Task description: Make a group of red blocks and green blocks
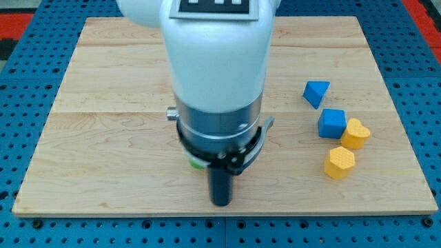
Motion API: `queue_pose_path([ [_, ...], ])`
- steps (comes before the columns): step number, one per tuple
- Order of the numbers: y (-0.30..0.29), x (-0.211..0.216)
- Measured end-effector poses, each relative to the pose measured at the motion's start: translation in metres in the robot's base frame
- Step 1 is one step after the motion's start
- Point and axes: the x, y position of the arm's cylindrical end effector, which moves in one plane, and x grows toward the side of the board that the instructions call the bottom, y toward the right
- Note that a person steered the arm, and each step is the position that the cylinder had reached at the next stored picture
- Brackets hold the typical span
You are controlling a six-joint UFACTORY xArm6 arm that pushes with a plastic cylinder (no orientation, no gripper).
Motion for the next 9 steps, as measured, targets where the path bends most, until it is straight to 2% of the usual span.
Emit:
queue_pose_path([
  [1,0.004,-0.037],
  [2,0.006,-0.044],
  [3,0.041,-0.039],
  [4,0.055,-0.055],
  [6,0.072,-0.111],
  [7,0.045,-0.151],
  [8,0.049,-0.167],
  [9,-0.001,-0.175],
])
